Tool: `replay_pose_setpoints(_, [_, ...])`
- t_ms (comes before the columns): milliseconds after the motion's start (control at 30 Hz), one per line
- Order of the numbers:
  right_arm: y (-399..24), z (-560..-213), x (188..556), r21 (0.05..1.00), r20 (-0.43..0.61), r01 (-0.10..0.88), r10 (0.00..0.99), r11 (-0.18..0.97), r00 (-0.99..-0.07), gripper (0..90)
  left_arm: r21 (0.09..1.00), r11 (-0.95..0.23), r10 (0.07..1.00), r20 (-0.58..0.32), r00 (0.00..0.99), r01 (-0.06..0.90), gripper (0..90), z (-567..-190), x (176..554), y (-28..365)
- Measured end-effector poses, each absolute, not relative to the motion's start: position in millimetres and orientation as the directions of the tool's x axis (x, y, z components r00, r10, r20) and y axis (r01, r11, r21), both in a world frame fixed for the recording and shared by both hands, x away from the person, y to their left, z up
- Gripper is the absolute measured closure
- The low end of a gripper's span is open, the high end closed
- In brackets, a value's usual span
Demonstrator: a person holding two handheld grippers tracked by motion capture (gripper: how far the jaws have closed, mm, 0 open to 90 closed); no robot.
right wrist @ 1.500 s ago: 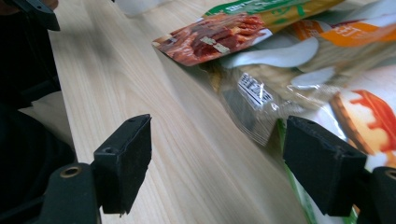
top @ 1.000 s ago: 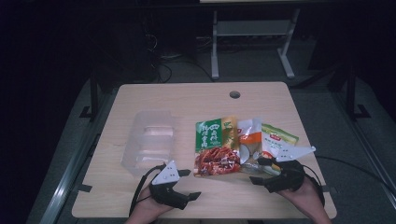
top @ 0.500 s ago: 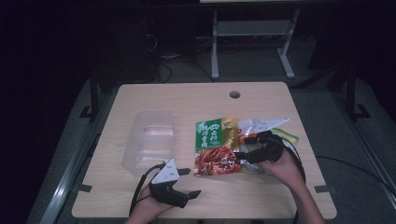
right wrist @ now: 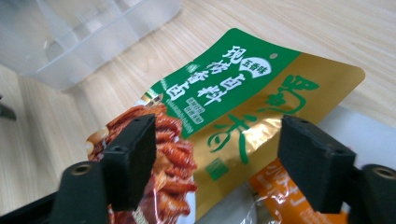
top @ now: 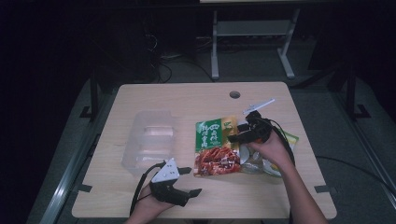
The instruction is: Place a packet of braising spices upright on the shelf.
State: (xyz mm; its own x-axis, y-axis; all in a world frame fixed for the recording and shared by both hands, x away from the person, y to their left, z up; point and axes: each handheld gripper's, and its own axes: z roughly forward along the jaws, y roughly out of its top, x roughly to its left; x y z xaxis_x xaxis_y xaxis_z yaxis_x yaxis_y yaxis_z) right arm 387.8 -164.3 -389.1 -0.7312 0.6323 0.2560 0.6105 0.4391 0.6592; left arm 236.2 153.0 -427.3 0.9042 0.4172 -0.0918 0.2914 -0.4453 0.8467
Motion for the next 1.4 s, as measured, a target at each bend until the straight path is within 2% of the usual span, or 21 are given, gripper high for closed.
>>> replay_pose_setpoints(300, [-160.9,-393.4,418.6,0.603,0.272,0.666,0.672,0.439,-0.689,29.7,0.846,-0.442,0.423,-0.095,0.901,0.297,22.6,-427.6,236.9,151.9])
replay_pose_setpoints(567, [-163.4,-412.4,433.3,0.531,0.287,0.734,0.725,0.423,-0.626,32.0,0.841,-0.450,0.417,-0.098,0.904,0.299,22.6,-428.8,237.2,149.4])
replay_pose_setpoints(733, [-159.9,-418.6,437.0,0.504,0.285,0.747,0.733,0.433,-0.618,36.9,0.838,-0.454,0.419,-0.099,0.903,0.303,22.6,-429.9,237.8,147.7])
replay_pose_setpoints(767, [-159.5,-421.5,439.0,0.488,0.280,0.755,0.740,0.438,-0.611,43.2,0.838,-0.453,0.419,-0.102,0.902,0.305,22.6,-430.2,237.6,147.0])
replay_pose_setpoints(1033, [-159.5,-426.1,441.5,0.440,0.322,0.789,0.745,0.428,-0.584,59.9,0.833,-0.458,0.422,-0.104,0.900,0.311,22.6,-431.0,238.9,146.2])
replay_pose_setpoints(1167, [-164.3,-426.9,443.0,0.450,0.376,0.798,0.725,0.401,-0.577,77.5,0.835,-0.453,0.427,-0.103,0.899,0.311,22.6,-430.8,239.5,146.6])
replay_pose_setpoints(1267, [-166.1,-424.5,441.6,0.466,0.385,0.790,0.713,0.399,-0.587,86.2,0.839,-0.444,0.432,-0.109,0.895,0.316,22.6,-431.3,240.3,146.4])
replay_pose_setpoints(1400, [-165.8,-418.0,437.3,0.500,0.381,0.767,0.693,0.403,-0.612,89.9,0.842,-0.428,0.440,-0.124,0.889,0.329,22.6,-431.0,242.3,147.1])
